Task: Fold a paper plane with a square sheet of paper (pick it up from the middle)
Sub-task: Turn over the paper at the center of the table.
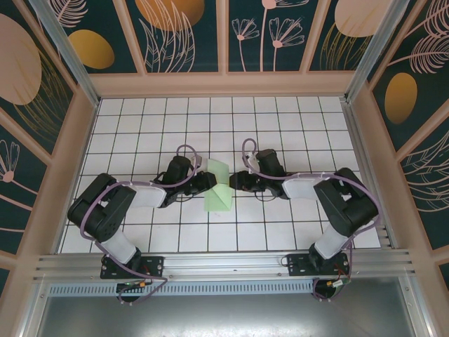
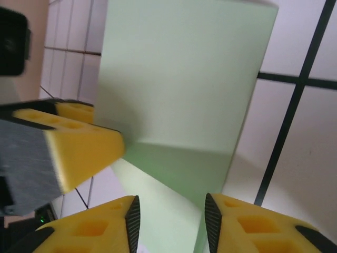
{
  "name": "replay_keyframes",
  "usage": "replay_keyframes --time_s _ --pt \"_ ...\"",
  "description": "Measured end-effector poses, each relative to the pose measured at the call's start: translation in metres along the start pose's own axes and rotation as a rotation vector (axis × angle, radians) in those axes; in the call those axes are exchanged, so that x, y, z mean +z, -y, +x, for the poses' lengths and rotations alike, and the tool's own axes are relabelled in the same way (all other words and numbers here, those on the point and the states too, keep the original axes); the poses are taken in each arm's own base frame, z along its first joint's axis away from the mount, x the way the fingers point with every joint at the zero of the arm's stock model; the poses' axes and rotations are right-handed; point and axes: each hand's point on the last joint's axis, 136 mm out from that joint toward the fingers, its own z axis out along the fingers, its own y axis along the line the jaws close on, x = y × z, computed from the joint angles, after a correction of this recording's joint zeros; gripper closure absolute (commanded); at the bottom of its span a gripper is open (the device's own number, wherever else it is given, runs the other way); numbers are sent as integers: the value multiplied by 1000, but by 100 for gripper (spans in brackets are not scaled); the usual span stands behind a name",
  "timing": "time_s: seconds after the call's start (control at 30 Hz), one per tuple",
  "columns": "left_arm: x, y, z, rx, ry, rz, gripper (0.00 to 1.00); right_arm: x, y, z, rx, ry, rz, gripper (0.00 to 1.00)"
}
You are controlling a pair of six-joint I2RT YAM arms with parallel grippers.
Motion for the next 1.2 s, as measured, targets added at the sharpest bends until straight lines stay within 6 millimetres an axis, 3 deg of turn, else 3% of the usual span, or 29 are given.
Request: replay_keyframes --time_s 0.27,0.57,0.8,0.97,1.2 --pt "0 -2 1 15 -8 -11 84 -26 -15 -21 -8 96 3 43" --pt "0 -3 -4 29 -4 -48 91 -37 -20 -24 -9 118 16 41" --pt "-11 4 -16 68 13 -117 96 -43 -20 -24 -6 130 38 40" --pt "-37 19 -42 131 78 -235 97 -50 -16 -26 -7 155 82 40" --pt "-105 52 -99 236 242 -478 97 -63 0 -32 -10 198 208 33"
